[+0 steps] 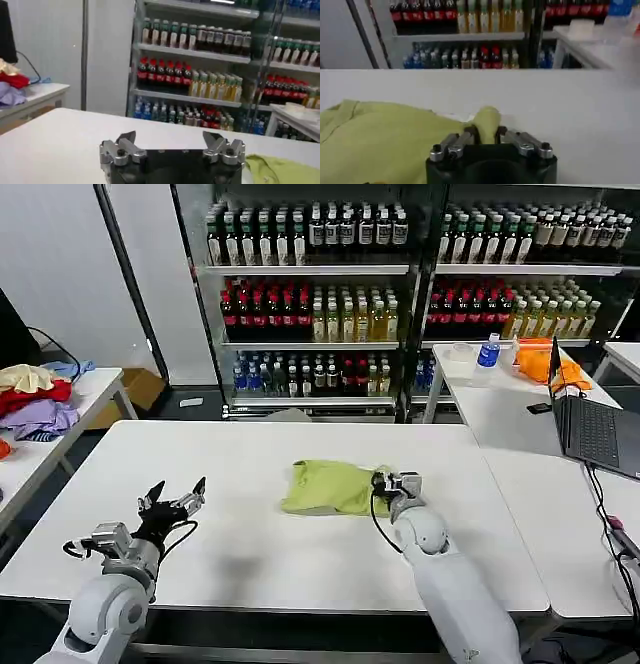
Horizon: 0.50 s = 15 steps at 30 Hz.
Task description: Fold and organize the clothes.
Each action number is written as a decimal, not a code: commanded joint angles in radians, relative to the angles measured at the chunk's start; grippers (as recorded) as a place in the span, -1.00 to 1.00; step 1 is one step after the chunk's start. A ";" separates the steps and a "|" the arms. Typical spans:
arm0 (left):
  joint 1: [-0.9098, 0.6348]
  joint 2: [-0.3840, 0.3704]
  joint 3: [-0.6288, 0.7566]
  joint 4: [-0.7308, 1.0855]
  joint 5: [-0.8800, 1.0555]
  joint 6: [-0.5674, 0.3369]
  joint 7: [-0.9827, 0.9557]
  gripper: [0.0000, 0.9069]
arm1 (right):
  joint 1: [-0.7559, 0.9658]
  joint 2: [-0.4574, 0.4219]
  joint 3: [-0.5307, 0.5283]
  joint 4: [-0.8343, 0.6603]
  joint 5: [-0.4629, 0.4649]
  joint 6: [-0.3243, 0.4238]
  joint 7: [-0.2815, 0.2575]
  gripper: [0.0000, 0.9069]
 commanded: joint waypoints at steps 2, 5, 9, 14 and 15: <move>0.001 -0.004 0.014 -0.001 0.001 -0.003 0.002 1.00 | -0.041 -0.058 -0.023 0.033 -0.302 0.354 -0.054 1.00; 0.006 -0.004 0.015 -0.004 0.000 -0.005 0.004 1.00 | -0.090 -0.069 -0.012 0.086 -0.330 0.448 -0.053 1.00; 0.010 -0.001 0.013 -0.012 0.002 -0.007 0.007 1.00 | -0.200 -0.088 0.035 0.205 -0.341 0.519 -0.057 1.00; 0.023 0.010 0.018 -0.031 0.011 -0.001 0.044 1.00 | -0.396 -0.115 0.125 0.426 -0.298 0.503 -0.053 1.00; 0.023 0.009 0.019 -0.037 0.012 -0.002 0.045 1.00 | -0.421 -0.118 0.137 0.448 -0.292 0.499 -0.059 1.00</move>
